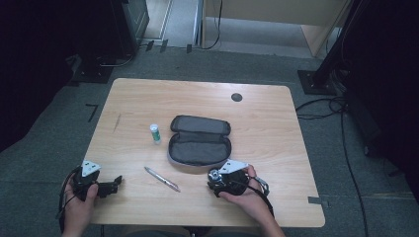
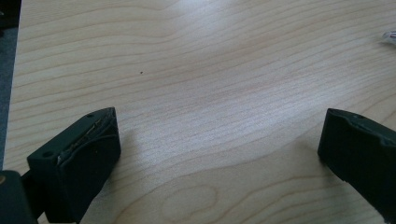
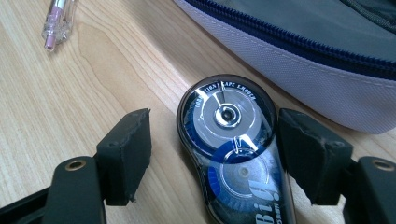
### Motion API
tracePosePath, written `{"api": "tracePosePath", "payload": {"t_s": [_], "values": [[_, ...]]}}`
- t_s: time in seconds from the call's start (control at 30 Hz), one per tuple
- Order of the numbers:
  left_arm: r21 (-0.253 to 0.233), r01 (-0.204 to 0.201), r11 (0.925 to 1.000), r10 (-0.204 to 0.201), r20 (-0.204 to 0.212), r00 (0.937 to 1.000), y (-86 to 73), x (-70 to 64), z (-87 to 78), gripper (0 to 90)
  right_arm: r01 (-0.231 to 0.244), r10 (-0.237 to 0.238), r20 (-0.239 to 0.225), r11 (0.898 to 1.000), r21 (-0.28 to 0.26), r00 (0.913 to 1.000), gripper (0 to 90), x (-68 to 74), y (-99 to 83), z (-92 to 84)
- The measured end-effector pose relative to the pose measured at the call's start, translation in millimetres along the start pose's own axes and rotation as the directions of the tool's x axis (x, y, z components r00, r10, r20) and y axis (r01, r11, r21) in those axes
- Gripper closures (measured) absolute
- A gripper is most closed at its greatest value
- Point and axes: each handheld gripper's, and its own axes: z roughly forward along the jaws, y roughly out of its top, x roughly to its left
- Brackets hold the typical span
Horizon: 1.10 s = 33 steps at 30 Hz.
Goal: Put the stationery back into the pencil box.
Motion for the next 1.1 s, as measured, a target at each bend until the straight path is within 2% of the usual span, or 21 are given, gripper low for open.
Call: {"api": "tracePosePath", "payload": {"t_s": [0.1, 0.23, 0.47, 0.6, 0.73, 0.77, 0.9, 1.0, 1.1], "values": [[0.000, 0.000, 1.0000, 0.000, 0.000, 1.0000, 0.0, 0.0, 0.0, 0.0, -0.001, 0.001, 0.002, 1.000, -0.005, 1.0000, 28.1, -0.3, -0.1, 0.8], [0.000, 0.000, 1.0000, 0.000, 0.000, 1.0000, 0.0, 0.0, 0.0, 0.0, 0.013, -0.012, 0.028, 1.000, -0.021, 0.9995, 34.5, 0.4, -1.6, 1.3], [0.000, 0.000, 1.0000, 0.000, 0.000, 1.0000, 0.0, 0.0, 0.0, 0.0, 0.019, -0.018, 0.025, 0.999, -0.045, 0.9995, 41.1, 3.9, -4.4, 0.9], [0.000, 0.000, 1.0000, 0.000, 0.000, 1.0000, 0.0, 0.0, 0.0, 0.0, 0.018, -0.016, 0.028, 0.998, -0.065, 0.9995, 40.5, 5.7, -6.8, 1.4], [0.000, 0.000, 1.0000, 0.000, 0.000, 1.0000, 0.0, 0.0, 0.0, 0.0, 0.015, -0.014, 0.025, 0.998, -0.064, 0.9996, 27.8, 10.9, -6.5, 3.9], [0.000, 0.000, 1.0000, 0.000, 0.000, 1.0000, 0.0, 0.0, 0.0, 0.0, 0.020, -0.018, 0.025, 0.998, -0.058, 0.9995, 27.1, 12.0, -6.0, 4.4], [0.000, 0.000, 1.0000, 0.000, 0.000, 1.0000, 0.0, 0.0, 0.0, 0.0, 0.001, 0.001, 0.041, 0.998, -0.055, 0.9991, 32.2, 10.4, -3.4, 4.9], [0.000, 0.000, 1.0000, 0.000, 0.000, 1.0000, 0.0, 0.0, 0.0, 0.0, -0.024, 0.027, 0.048, 0.998, -0.056, 0.9985, 31.9, 8.2, -2.3, 5.5], [0.000, 0.000, 1.0000, 0.000, 0.000, 1.0000, 0.0, 0.0, 0.0, 0.0, -0.023, 0.026, 0.046, 0.998, -0.054, 0.9986, 31.7, 8.5, -0.7, 6.5]]}}
